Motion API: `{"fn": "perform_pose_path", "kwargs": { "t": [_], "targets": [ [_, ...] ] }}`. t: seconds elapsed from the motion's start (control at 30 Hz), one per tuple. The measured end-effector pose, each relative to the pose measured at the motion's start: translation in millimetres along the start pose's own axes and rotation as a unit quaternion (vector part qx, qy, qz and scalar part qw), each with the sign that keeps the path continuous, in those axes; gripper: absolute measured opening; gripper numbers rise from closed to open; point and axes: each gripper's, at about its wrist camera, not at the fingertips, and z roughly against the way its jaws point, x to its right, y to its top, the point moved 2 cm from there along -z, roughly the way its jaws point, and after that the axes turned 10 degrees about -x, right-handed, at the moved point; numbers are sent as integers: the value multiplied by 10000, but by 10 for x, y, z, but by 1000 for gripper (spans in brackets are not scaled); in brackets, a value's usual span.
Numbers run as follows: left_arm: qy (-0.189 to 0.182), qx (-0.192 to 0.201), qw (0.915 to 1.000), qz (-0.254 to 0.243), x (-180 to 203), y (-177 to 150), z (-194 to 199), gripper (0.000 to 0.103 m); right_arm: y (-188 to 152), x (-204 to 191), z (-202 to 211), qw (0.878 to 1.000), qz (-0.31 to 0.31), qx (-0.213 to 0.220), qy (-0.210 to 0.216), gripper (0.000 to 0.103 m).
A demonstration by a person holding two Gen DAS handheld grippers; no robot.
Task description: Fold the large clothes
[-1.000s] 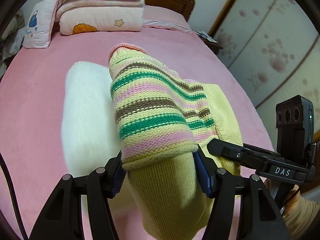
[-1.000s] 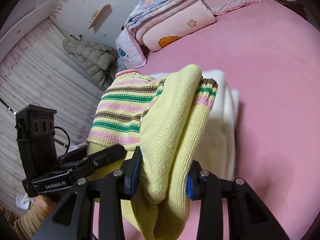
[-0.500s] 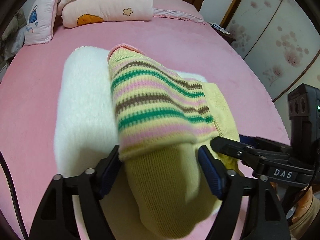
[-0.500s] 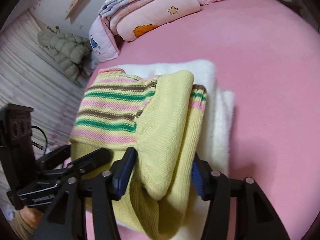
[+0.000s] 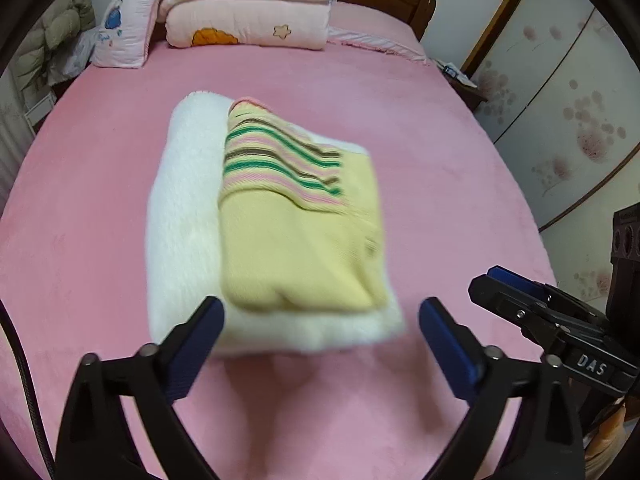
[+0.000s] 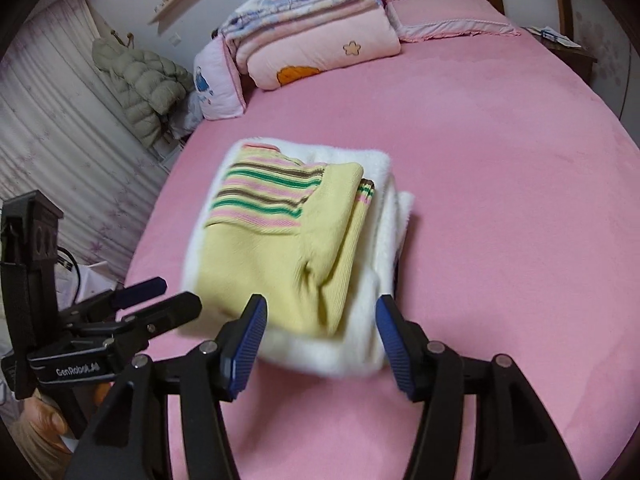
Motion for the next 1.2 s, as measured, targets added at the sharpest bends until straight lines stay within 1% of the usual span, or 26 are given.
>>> {"fn": "perform_pose_path", "kwargs": {
  "t": [0.13,0.37,0.47,0.6,0.7,0.87,0.97,1.07,1.2],
  "targets": [
    [35,126,9999,-76,347,-291,385,99,-311,-80,474,9999,112,81,-14,57],
    [540,453,9975,-67,925,-890,1068,99,-882,-131,1286,9994,313,163,42,57],
    [557,527,9971,9,1106,-1149,1287,99,-1099,-138,1594,9990,383,240,-9,57],
    [524,583,9965,277,1315,-1535,1548,99,-1408,-95,1973,9987,444,245,-34,57],
    [539,558,9963,361,1433,-1774,1647,99,-1635,-39,2204,9981,521,278,-165,57],
    [627,577,9959,302,1682,-2138,1766,99,-2019,67,2457,9973,590,282,-337,57],
    [731,600,9950,320,1801,-2316,1803,99,-2210,122,2533,9970,581,270,-443,57],
    [737,573,9949,381,1890,-2467,1791,99,-2387,176,2580,9969,527,241,-531,57],
    [950,573,9934,298,2032,-2627,1744,99,-2562,243,2624,9969,306,308,-658,57]
  ]
}}
